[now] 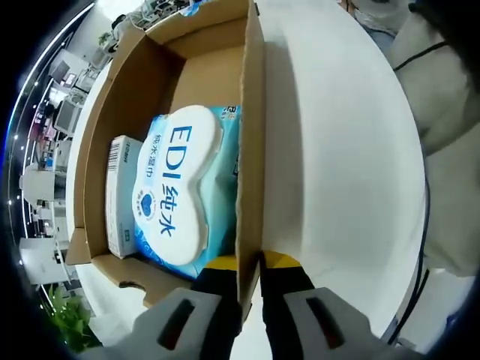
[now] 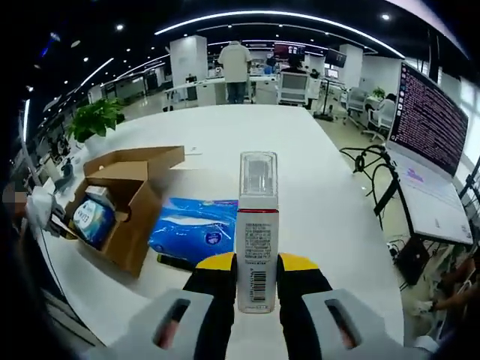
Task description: Operate the shoe box by opening the lid, removing the specified soft item, and placing it in the target area until the item is outside and the box remains undamaged.
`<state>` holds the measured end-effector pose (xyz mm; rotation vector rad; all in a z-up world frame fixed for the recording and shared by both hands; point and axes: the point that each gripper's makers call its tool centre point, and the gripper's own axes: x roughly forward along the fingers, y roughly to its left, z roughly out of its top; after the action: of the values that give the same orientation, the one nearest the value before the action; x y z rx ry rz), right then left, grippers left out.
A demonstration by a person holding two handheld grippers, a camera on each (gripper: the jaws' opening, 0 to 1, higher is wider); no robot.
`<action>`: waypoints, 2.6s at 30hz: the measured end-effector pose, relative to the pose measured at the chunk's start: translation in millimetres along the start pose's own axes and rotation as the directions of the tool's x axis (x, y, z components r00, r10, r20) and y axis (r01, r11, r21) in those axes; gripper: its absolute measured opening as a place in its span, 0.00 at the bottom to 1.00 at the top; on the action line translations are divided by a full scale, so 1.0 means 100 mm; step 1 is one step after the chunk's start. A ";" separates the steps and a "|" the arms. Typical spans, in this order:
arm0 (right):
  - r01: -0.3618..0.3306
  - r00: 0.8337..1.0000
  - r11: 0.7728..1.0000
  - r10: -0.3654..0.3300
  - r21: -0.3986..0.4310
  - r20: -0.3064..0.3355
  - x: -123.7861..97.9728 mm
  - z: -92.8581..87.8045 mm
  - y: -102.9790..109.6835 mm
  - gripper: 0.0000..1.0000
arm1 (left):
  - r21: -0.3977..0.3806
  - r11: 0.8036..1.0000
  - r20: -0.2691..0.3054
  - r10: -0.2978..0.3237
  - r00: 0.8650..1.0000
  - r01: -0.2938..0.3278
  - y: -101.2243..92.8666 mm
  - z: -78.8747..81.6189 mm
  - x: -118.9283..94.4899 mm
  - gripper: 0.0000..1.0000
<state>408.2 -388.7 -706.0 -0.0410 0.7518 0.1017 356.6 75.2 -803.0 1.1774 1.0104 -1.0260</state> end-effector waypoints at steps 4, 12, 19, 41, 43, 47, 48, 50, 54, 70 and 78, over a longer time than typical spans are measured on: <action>0.003 1.000 1.000 -0.002 0.031 -0.028 0.11 -0.02 -0.06 0.17 | 0.000 1.000 0.000 -0.001 1.000 0.001 0.00 0.00 0.00 0.06; -0.005 0.995 0.999 0.009 0.037 -0.099 0.36 -0.08 -0.12 0.17 | 0.000 1.000 -0.004 -0.004 1.000 0.004 0.00 0.00 0.00 0.06; -0.006 0.985 0.995 0.022 0.098 -0.169 0.59 -0.19 -0.19 0.17 | 0.000 1.000 -0.003 -0.005 1.000 0.005 0.00 0.00 0.00 0.06; 0.001 0.961 0.992 0.034 0.125 -0.273 0.96 -0.31 -0.16 0.18 | -0.005 1.000 -0.006 -0.010 1.000 0.010 0.00 0.01 0.00 0.06; -0.002 0.959 0.995 0.030 0.102 -0.281 0.99 -0.31 -0.17 0.17 | -0.006 1.000 -0.008 -0.011 1.000 0.011 0.00 0.01 0.00 0.06; -0.006 0.954 0.996 0.031 0.085 -0.299 1.04 -0.33 -0.19 0.17 | -0.006 1.000 -0.008 -0.008 1.000 0.008 0.00 0.01 0.00 0.06; -0.007 0.953 0.996 0.032 0.084 -0.302 1.03 -0.33 -0.17 0.17 | -0.007 1.000 -0.008 -0.008 1.000 0.008 0.00 0.00 0.00 0.06; -0.007 0.952 0.996 0.032 0.083 -0.306 1.05 -0.33 -0.18 0.17 | -0.008 1.000 -0.008 -0.008 1.000 0.008 0.00 0.00 0.00 0.06; -0.007 0.946 0.997 0.032 0.078 -0.322 1.06 -0.36 -0.17 0.18 | -0.009 1.000 -0.010 -0.010 1.000 0.010 0.00 0.00 0.00 0.06; -0.011 0.930 0.999 0.024 0.038 -0.366 0.94 -0.44 -0.02 0.18 | -0.012 1.000 -0.019 -0.012 1.000 0.012 0.00 0.00 0.00 0.06; -0.016 0.927 0.999 0.034 0.052 -0.372 0.95 -0.43 -0.02 0.19 | -0.011 1.000 -0.021 -0.013 1.000 0.013 0.00 0.00 0.00 0.06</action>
<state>447.7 -386.4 -802.5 -0.0045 1.1368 0.1011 356.6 75.6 -803.2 1.1760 1.0404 -1.0190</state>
